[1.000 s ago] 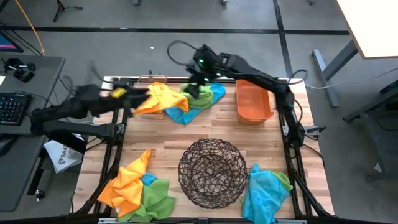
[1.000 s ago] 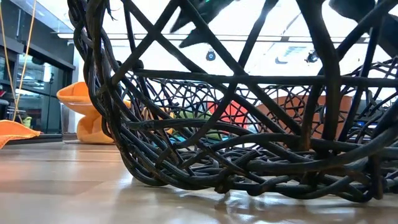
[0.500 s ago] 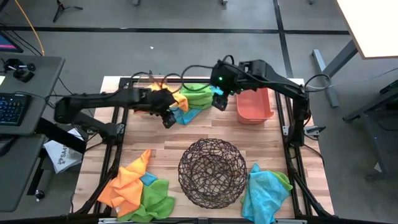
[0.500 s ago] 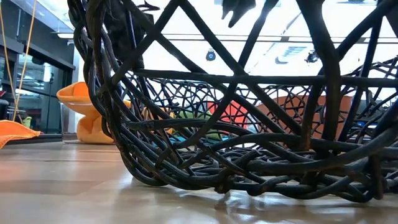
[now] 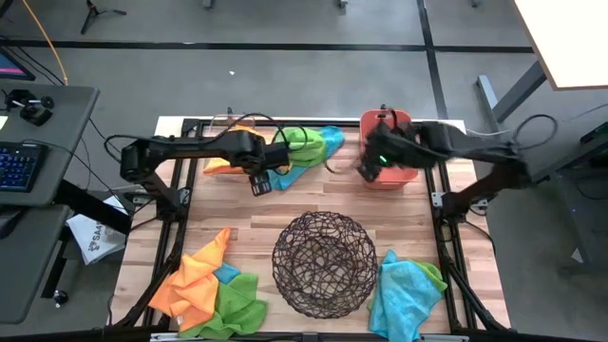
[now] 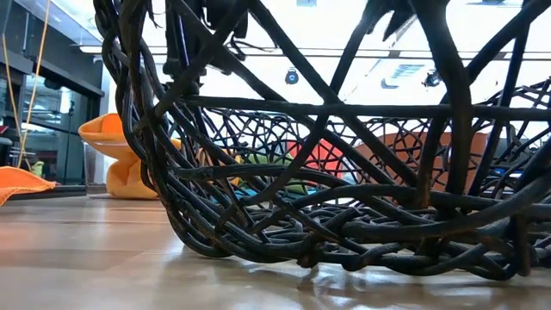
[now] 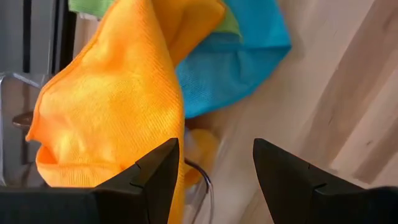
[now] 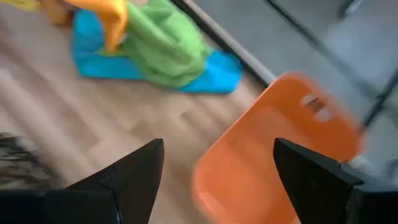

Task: Sort microfiber towel by color & place in baskets
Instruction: Put the right orange towel into the transparent bin

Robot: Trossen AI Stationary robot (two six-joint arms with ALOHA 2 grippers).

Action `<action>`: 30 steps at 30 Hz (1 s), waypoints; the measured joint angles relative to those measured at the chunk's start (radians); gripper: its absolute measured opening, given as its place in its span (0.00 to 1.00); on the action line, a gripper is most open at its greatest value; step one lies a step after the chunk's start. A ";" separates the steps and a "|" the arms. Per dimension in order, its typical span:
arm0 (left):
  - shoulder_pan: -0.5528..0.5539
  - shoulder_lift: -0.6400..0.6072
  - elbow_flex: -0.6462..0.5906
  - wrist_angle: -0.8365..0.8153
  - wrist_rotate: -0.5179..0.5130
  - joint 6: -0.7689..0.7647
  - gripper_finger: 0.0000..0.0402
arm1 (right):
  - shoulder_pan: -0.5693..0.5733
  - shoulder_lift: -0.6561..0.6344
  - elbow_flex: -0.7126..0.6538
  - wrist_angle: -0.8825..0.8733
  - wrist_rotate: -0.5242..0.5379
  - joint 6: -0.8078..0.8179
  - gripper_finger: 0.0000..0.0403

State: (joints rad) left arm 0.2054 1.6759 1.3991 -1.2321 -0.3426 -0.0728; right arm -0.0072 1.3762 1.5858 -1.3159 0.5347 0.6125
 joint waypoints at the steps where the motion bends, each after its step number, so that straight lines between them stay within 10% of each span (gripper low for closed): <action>1: 0.000 0.013 0.000 -0.001 -0.010 0.013 0.49 | 0.018 -0.052 -0.083 0.057 -0.010 0.049 0.74; 11: -0.006 0.153 0.000 -0.031 -0.132 0.059 0.49 | 0.108 -0.286 -0.507 0.347 -0.028 0.326 0.74; 30: 0.029 0.252 -0.001 0.026 -0.239 0.175 0.39 | 0.108 -0.276 -0.538 0.476 -0.030 0.217 0.74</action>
State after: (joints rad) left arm 0.2342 1.9277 1.3983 -1.2057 -0.5812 0.1020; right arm 0.1012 1.1004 1.0481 -0.8398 0.5049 0.8295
